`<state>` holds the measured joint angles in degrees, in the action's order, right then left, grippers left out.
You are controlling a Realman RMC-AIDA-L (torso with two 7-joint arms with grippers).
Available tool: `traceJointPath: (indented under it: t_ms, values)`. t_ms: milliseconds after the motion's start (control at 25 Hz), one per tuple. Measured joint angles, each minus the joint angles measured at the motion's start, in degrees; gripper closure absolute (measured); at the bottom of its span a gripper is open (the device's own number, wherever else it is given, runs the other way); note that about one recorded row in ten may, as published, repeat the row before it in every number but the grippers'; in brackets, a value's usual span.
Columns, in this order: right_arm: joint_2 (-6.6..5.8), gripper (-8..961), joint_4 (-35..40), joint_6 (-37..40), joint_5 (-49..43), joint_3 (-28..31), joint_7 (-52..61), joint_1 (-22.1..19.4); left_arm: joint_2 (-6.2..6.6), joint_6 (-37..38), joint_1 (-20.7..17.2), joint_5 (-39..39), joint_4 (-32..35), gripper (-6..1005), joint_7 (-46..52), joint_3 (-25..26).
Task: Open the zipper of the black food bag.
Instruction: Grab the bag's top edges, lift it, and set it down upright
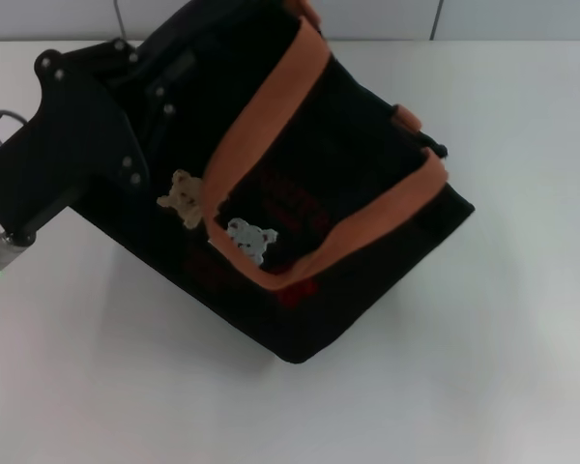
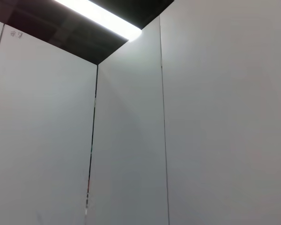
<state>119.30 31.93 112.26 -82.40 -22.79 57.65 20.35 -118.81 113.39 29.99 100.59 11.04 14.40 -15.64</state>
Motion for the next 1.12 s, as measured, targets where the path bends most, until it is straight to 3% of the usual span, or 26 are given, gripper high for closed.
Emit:
traceJointPath:
  t_ms: [240,560,680,880,1120]
  values:
    - [-0.01,214,0.60,-8.77,-1.80,-3.93,0.00,3.63,0.11,0.79,2.70,-0.12,0.62,928,-0.05,-0.17]
    - [0.09,214,2.30,-15.19,-1.87,-11.76,0.44,6.57,-0.01,0.79,2.93,0.20,0.51,950,-0.07,-0.26]
    - [0.12,214,1.96,-15.46,-1.86,-12.98,0.36,6.18,-0.02,0.77,2.47,0.22,0.44,1000,-0.08,-0.26]
    - [0.12,214,2.04,-13.67,-1.85,-15.33,0.56,4.62,0.02,0.59,2.13,0.26,0.48,988,-0.10,-0.27]
    - [0.13,215,3.69,-12.67,-3.37,-22.17,0.83,1.29,0.00,0.51,2.09,0.37,0.42,973,-0.17,-0.27]
